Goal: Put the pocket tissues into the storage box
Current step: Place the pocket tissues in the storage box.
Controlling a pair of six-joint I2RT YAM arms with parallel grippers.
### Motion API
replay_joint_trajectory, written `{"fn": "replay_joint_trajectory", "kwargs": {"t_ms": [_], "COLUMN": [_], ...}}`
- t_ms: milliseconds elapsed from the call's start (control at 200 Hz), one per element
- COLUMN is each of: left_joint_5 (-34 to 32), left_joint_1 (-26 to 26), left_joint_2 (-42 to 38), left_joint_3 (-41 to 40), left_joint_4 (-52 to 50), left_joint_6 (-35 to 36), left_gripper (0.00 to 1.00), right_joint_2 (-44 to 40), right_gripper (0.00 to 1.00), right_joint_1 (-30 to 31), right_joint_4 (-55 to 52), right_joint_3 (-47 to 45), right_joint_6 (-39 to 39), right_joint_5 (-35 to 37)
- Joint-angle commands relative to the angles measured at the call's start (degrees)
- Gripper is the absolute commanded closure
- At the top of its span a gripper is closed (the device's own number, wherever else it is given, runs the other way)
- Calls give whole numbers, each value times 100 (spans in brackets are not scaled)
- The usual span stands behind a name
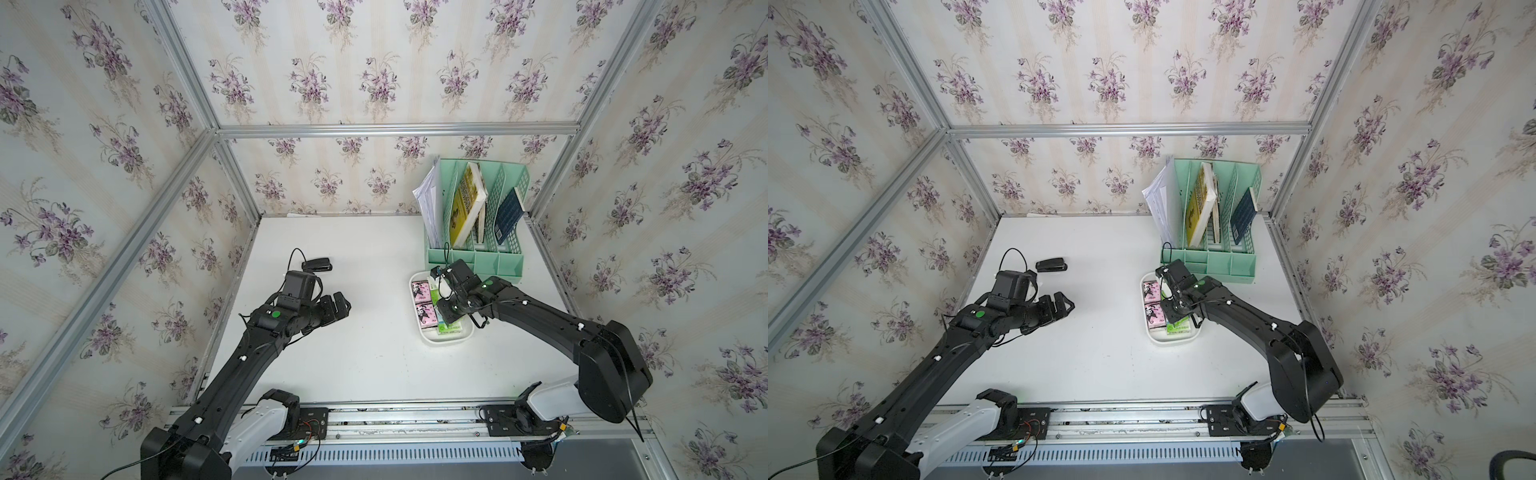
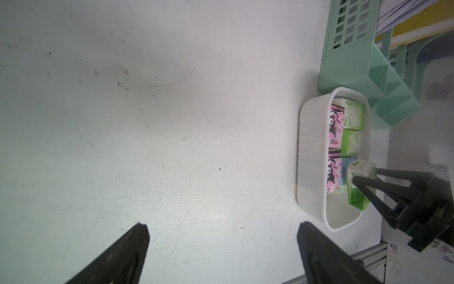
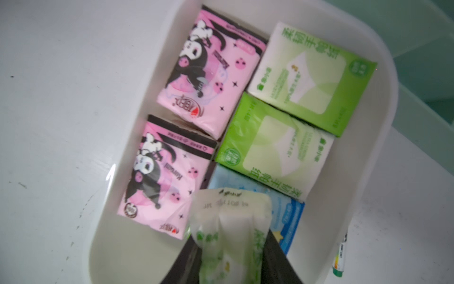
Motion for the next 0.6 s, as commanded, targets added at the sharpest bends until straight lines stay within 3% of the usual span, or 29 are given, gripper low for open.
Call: {"fn": "replay_joint_trajectory", "kwargs": {"t_ms": [0, 175, 310, 595], "left_joint_5": [-32, -28, -117, -86], "left_joint_1": [4, 8, 11, 9], "left_joint_2": [29, 14, -14, -56], "left_joint_3": [-56, -54, -74, -135], "left_joint_4": [93, 97, 62, 89], "left_joint_6": [59, 104, 141, 152], "left_gripper": [1, 1, 1, 1], "right_joint_2": [-159, -280, -334, -1474], "right_gripper": [68, 71, 67, 66], "right_joint_1": [235, 411, 512, 524], "right_joint_4": [-141, -356, -773, 12], "right_joint_3": [129, 146, -17, -636], "right_joint_6": [-286, -497, -1082, -2349], "right_joint_5": [82, 162, 133, -134]}}
